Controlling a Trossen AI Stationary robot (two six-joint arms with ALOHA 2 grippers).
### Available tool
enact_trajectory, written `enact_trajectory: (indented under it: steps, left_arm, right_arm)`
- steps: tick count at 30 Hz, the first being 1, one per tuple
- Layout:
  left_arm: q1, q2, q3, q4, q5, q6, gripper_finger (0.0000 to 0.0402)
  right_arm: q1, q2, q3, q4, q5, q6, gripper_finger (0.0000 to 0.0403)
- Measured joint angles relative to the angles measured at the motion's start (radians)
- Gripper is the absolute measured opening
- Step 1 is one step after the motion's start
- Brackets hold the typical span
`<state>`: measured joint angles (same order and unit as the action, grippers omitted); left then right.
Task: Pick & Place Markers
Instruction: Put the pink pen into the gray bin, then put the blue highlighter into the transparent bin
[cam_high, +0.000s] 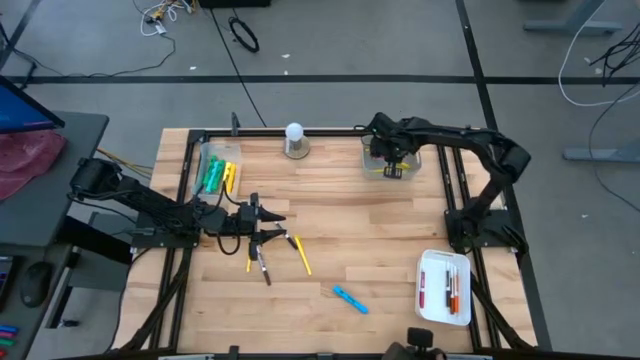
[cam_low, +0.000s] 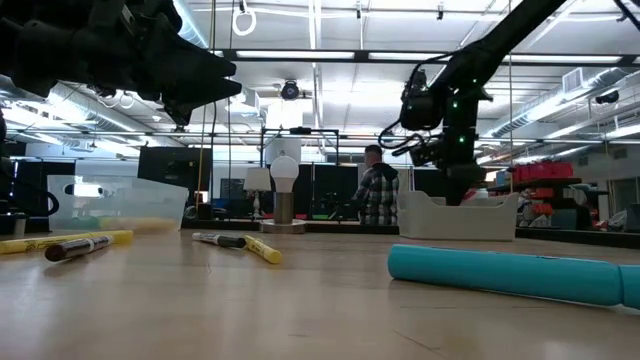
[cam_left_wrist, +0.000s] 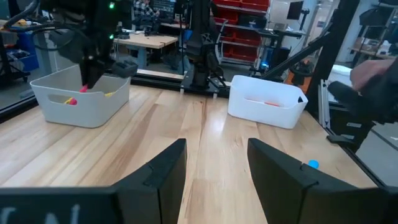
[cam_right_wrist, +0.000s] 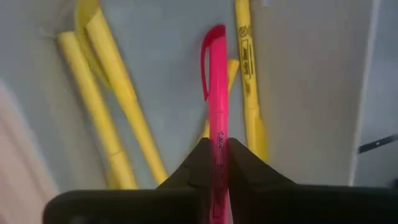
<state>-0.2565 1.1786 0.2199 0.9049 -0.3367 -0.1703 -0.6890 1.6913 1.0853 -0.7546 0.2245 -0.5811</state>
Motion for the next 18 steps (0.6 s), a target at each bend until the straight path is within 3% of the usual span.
enact_trajectory:
  steps: [4,7,10,14,18]
  left_arm:
    - [0.000,0.000,0.000,0.000,0.000,0.000,0.0178]
    - [0.000,0.000,0.000,-0.001,0.000,0.002,0.0178]
    - [0.000,0.000,0.000,-0.003,0.000,0.001,0.0178]
    - [0.000,0.000,0.000,-0.006,0.000,0.002,0.0178]
    - [0.001,0.000,0.000,-0.005,-0.004,0.002,0.0178]
  right_arm:
    - [-0.004,0.018,0.000,0.032,-0.006,0.016,0.0044]
    - [-0.005,0.017,-0.001,0.040,0.013,0.013,0.0084]
    - [-0.001,0.009,0.000,0.031,0.119,0.031,0.0132]
    - [0.045,-0.037,0.000,-0.027,0.275,0.170,0.0180]
    - [0.144,-0.124,0.000,-0.097,0.289,0.315,0.0192]
